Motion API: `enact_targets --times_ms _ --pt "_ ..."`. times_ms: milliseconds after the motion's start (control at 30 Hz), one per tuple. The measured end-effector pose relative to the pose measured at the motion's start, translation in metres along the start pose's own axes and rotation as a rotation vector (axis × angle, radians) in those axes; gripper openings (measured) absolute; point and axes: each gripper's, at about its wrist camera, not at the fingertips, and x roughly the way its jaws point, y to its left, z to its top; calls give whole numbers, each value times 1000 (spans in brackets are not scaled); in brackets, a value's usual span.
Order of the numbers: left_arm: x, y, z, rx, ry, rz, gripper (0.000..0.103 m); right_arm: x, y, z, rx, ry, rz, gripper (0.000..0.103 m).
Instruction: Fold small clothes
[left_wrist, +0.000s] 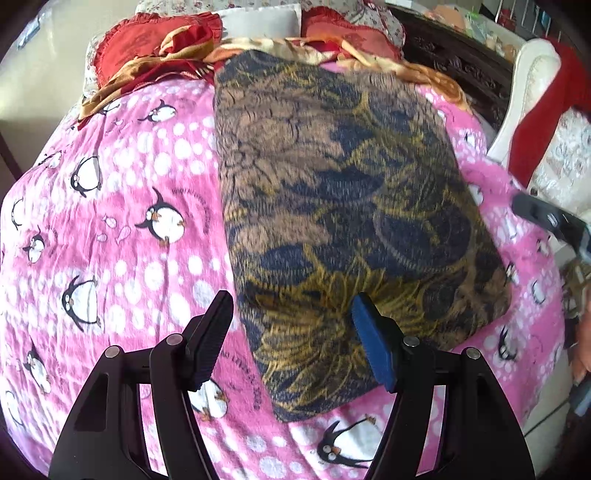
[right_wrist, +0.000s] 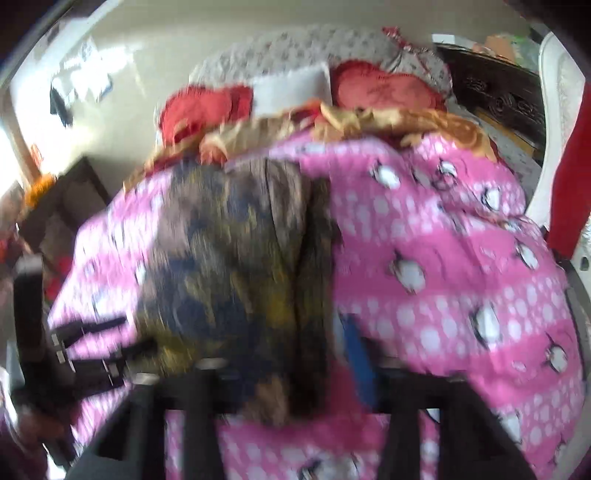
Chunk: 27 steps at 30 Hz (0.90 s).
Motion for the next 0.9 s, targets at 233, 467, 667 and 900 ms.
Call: enact_targets --times_ms 233,467,667,900 --pt "10 9 18 -43 12 -14 66 71 12 63 31 5 21 52" --pt "21 13 35 -62 -1 -64 66 96 6 83 -2 -1 -32 1" --pt "25 38 50 -150 -23 -181 69 81 -13 76 53 -23 77 17" --pt "59 66 56 -261 25 -332 70 72 -23 43 21 -17 178 97"
